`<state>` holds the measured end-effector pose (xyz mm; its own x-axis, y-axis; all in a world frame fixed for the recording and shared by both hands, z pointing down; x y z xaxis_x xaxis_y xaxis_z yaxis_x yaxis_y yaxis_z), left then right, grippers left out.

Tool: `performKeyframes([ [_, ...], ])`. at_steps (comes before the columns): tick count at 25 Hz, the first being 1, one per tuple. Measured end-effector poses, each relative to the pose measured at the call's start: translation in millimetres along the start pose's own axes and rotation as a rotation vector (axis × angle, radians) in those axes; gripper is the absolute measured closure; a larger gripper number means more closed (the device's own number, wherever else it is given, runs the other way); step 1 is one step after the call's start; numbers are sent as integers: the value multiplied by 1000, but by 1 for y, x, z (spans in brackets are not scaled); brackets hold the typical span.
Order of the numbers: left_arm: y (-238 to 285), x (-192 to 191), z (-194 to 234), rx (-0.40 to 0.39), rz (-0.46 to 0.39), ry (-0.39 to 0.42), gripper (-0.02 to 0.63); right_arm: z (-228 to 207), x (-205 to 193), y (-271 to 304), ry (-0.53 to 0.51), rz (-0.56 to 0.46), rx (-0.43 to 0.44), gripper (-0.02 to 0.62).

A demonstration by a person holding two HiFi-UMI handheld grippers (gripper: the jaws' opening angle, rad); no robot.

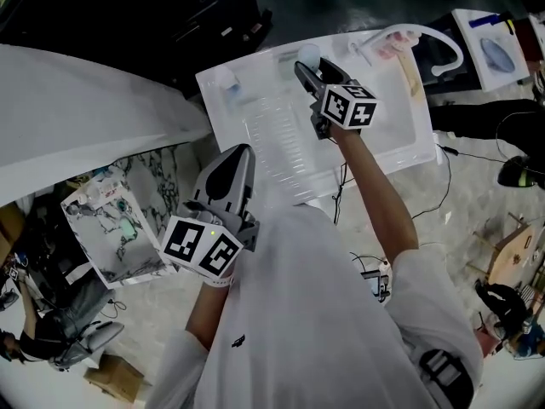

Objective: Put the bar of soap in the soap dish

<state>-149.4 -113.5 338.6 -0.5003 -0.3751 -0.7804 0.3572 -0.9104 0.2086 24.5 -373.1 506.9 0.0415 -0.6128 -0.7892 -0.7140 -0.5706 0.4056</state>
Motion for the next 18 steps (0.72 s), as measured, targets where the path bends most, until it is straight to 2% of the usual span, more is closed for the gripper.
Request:
performKeyframes([
  [7,12,3,11,4,23,-21,598,-17,-6,24,-29,54,-31,331],
  [18,22,6,24,17,58,-44,597,-40,-31,58,-171,193,-93,333],
])
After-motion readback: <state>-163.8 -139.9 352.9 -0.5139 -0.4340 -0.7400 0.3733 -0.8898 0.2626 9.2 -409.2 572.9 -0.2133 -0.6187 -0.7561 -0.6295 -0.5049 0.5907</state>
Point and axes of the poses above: the fingertips, and each gripper's own axes: y forward along the fingers, z to its left, x out of its top, the point moved 10 cm from there along -y, backward along the fingers, and after that the axes turned 5 degrees about -x, right-handed, at the moved point
